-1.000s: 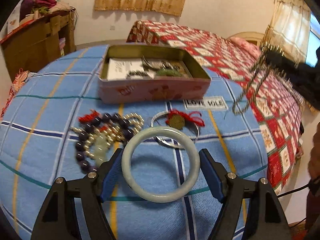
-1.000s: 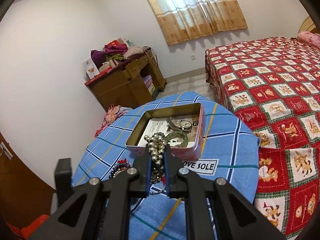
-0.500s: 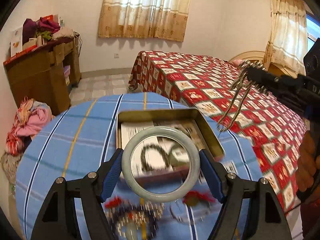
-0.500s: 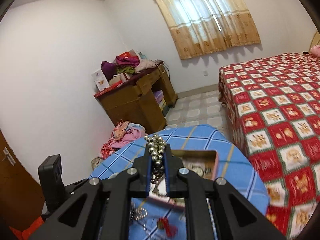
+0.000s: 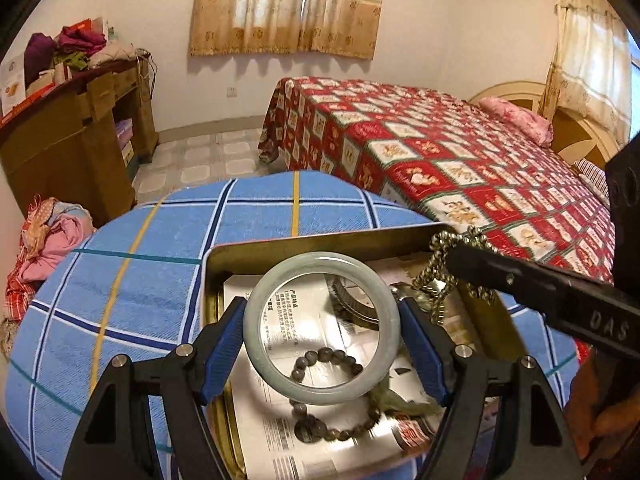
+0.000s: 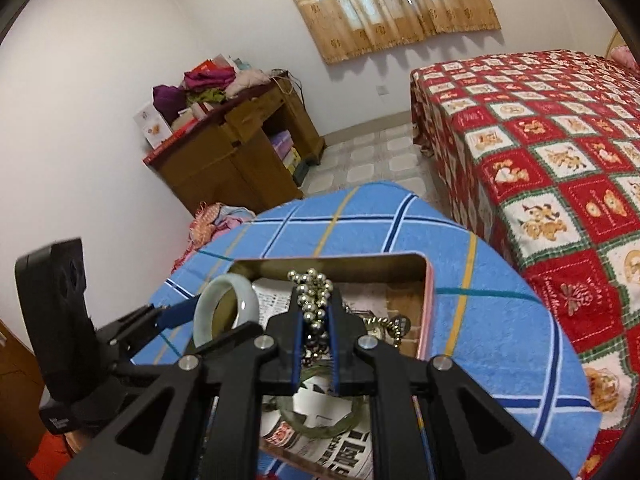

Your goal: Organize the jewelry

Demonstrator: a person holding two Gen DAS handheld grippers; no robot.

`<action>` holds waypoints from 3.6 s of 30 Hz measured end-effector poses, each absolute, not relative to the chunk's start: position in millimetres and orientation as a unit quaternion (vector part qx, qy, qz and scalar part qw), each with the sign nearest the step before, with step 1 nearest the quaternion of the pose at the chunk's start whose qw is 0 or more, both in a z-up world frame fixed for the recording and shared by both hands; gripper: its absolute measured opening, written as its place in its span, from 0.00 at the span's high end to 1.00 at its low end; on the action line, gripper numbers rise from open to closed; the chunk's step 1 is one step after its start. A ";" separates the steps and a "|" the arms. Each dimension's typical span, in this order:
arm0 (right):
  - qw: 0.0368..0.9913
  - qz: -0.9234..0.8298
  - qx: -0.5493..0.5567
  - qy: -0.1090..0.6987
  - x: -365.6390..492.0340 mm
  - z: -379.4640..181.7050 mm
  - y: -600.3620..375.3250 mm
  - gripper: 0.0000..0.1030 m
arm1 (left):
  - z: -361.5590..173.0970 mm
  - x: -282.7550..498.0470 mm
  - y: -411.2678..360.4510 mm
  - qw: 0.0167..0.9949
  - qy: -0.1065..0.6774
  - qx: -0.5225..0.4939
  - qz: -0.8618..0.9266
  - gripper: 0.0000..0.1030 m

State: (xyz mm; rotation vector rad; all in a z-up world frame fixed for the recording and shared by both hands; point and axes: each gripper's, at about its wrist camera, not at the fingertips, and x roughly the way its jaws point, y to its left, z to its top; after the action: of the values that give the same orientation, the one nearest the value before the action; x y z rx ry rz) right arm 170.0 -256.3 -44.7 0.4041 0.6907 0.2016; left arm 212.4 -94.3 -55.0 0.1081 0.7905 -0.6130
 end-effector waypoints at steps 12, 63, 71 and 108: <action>0.917 0.095 0.250 0.296 154.7 -43.8 -269.5 0.38 | -35.0 221.6 -77.3 0.875 0.385 0.010 -0.292 0.26; 0.904 0.062 0.126 0.403 13.8 -70.9 -189.4 0.58 | -71.1 53.7 38.2 0.901 0.387 0.023 -0.197 0.26; 0.896 0.063 0.106 0.426 53.6 -82.9 -186.4 0.46 | -71.3 55.3 42.1 0.902 0.387 0.012 -0.192 0.26; 0.906 0.080 0.017 0.416 54.7 -76.4 -172.1 0.87 | -66.7 52.2 31.7 0.900 0.385 0.033 -0.200 0.26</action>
State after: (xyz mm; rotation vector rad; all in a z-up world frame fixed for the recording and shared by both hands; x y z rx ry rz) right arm 54.7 -172.1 -76.4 0.0345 0.8591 0.1653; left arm 52.2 31.7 -66.7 0.0673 0.7967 -0.4137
